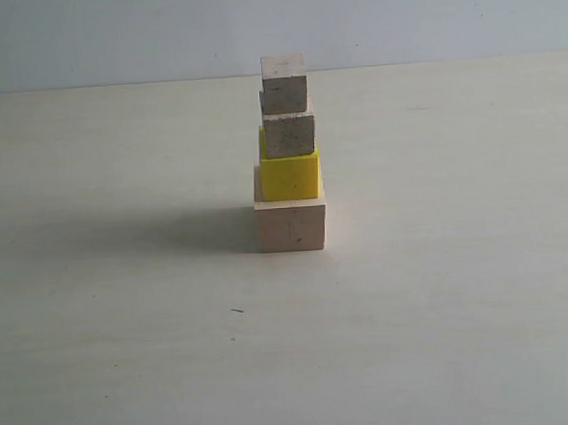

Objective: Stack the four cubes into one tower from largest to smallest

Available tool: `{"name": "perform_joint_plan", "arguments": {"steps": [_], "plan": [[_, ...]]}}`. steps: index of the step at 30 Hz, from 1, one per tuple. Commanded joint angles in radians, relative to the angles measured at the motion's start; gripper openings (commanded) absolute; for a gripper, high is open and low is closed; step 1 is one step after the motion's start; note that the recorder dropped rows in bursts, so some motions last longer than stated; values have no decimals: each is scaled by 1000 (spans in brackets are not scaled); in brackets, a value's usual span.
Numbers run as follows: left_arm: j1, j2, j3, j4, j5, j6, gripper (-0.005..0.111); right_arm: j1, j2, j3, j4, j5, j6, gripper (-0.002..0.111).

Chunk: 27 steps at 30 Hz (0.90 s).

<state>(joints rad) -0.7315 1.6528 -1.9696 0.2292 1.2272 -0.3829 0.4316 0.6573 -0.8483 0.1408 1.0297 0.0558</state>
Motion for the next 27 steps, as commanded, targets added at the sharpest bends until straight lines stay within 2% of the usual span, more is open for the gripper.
{"name": "perform_joint_plan", "arguments": {"steps": [1,4,7,12,17,20,23,25,27], "plan": [[32,-28,15,23,-6,48,0,-1,83,3,-6,-71,5,0],[69,-28,71,7,-6,96,0,-1,172,3,-6,-125,20,0],[120,-28,180,-16,-6,96,0,-1,273,3,-6,-192,20,0],[265,-28,446,-170,-8,224,0,-1,541,3,86,-403,23,0],[364,-60,605,-237,-129,275,0,-1,700,3,200,-534,14,0],[392,-85,682,-385,-239,341,0,-19,718,1,226,-565,14,0],[394,-89,764,-704,-308,565,0,-83,716,-6,307,-542,4,0],[392,-89,804,-786,-351,639,0,-115,721,-6,369,-536,-56,0],[392,-89,828,-791,-371,642,0,-141,731,-6,458,-530,-132,0]]}}
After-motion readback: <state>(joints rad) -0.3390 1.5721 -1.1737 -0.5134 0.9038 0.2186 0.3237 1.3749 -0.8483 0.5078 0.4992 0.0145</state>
